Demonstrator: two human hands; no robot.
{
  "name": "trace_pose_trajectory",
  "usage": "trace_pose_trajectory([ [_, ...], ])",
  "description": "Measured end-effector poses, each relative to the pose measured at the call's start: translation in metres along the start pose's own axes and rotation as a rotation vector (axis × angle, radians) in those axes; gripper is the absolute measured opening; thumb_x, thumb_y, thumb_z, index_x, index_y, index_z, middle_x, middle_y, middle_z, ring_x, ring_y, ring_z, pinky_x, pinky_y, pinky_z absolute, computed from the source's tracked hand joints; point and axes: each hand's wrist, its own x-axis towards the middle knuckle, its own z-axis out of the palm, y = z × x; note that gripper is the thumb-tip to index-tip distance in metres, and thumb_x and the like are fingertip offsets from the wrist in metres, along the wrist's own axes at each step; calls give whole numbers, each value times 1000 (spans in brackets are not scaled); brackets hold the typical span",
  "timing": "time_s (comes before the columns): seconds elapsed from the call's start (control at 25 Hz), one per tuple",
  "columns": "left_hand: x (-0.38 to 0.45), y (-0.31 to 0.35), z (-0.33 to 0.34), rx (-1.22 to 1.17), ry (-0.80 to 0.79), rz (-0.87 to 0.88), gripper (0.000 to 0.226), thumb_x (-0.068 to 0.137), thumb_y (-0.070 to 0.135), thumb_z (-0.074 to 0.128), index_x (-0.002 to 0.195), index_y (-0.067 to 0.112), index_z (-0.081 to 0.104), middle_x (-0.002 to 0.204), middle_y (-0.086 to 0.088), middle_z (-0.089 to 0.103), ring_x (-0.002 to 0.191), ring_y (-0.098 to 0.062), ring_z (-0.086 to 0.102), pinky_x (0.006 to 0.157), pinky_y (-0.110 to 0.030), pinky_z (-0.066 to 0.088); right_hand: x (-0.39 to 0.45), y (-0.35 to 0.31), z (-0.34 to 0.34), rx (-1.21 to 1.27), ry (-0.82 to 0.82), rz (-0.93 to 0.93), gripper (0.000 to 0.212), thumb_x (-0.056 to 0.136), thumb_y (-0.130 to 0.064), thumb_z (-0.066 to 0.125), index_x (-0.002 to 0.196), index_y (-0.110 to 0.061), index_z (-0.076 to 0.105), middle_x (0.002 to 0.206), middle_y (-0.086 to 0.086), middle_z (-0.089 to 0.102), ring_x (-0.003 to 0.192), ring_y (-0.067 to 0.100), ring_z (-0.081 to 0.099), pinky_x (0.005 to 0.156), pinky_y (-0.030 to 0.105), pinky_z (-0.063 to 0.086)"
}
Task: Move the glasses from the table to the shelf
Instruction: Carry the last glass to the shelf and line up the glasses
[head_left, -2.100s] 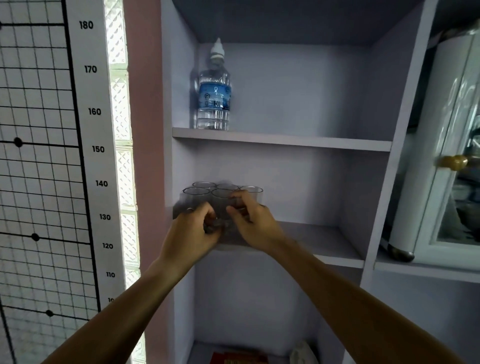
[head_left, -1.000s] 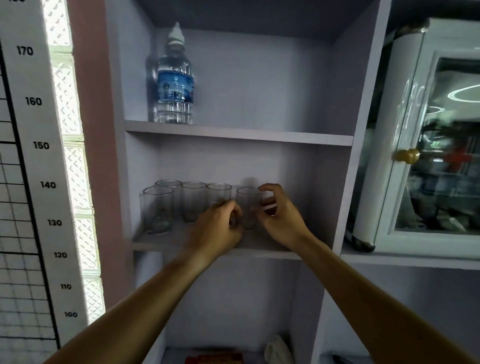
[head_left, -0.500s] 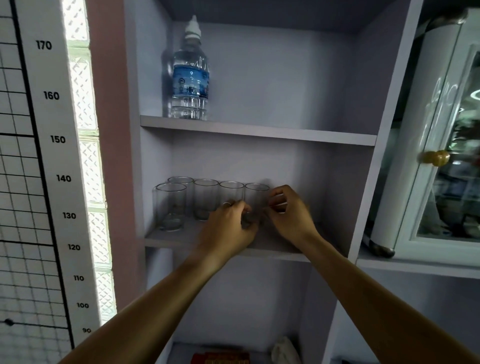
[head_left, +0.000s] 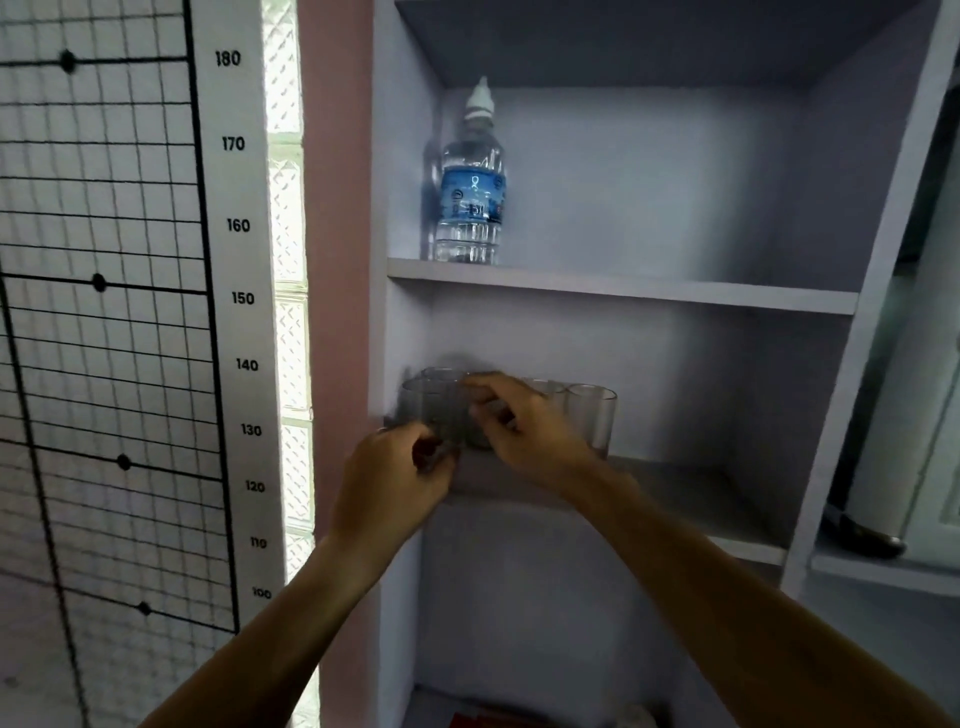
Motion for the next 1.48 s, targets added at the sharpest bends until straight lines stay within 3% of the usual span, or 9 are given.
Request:
trace_pose_trajectory([
  [0.12, 0, -6, -10, 7, 9, -80, 24, 83, 46, 72, 87, 23, 69, 80, 7, 74, 71, -14, 68, 60, -23, 47, 14, -12, 21, -8, -100, 83, 30, 99, -21, 57, 128, -19, 61, 122, 3, 67, 102, 15, 65, 87, 21, 49],
  [0.24, -2, -6, -13, 0, 8, -77, 27, 83, 49, 70, 94, 25, 64, 85, 9, 74, 74, -17, 70, 62, -28, 52, 17, -16, 28, -30, -79, 135, 14, 97, -21, 58, 110, -19, 62, 109, 2, 70, 90, 14, 64, 74, 16, 44],
  [0.4, 0, 1, -12, -36, 14, -37, 30, 77, 47, 73, 93, 34, 50, 81, 17, 59, 67, -10, 62, 55, -10, 35, 8, -22, 15, 3, -28, 108, 2, 93, -19, 61, 95, -20, 60, 94, 0, 69, 80, 14, 67, 71, 33, 55],
  [0.52, 4, 13, -2, -61, 11, -1, 36, 75, 58, 67, 87, 37, 40, 82, 15, 54, 63, -4, 54, 52, -12, 32, -4, -22, -6, 24, 23, 123, 6, 93, -20, 60, 91, -25, 57, 91, -1, 66, 76, 11, 65, 67, 29, 54],
  [0.72, 5, 48, 38, -175, -96, 12, 40, 74, 63, 68, 81, 33, 42, 85, 8, 56, 70, -6, 56, 54, -26, 45, -33, -10, -53, -28, 83, 179, 7, 94, -14, 55, 90, -20, 55, 94, 4, 62, 74, 13, 60, 64, 27, 50],
  [0.88, 3, 81, 70, -248, -202, 49, 42, 72, 61, 70, 80, 29, 43, 86, 7, 57, 70, -9, 58, 55, -30, 47, -63, 7, -87, -72, 158, 293, 6, 92, -13, 56, 90, -18, 57, 93, 3, 63, 73, 15, 61, 66, 35, 53],
  [1.12, 7, 110, 103, -260, -280, 108, 39, 74, 54, 75, 79, 28, 46, 81, 9, 61, 67, -11, 58, 55, -32, 48, -88, 28, -118, -126, 169, 430, 8, 95, -22, 55, 91, -30, 56, 94, -2, 64, 76, 8, 64, 61, 22, 53],
  [1.28, 13, 114, 116, -214, -281, 114, 26, 78, 46, 74, 80, 28, 55, 80, 7, 68, 72, -19, 65, 60, -34, 52, -94, 35, -121, -52, 235, 488, 18, 93, -29, 62, 98, -43, 52, 96, -15, 64, 82, -8, 62, 58, 10, 51],
  [1.48, 13, 108, 123, -230, -274, 93, 23, 79, 43, 69, 94, 26, 70, 89, 8, 77, 84, -15, 72, 71, -32, 58, -96, 43, -116, -45, 322, 497, 33, 89, -17, 71, 108, -36, 53, 97, -15, 64, 84, -10, 61, 61, 6, 48],
])
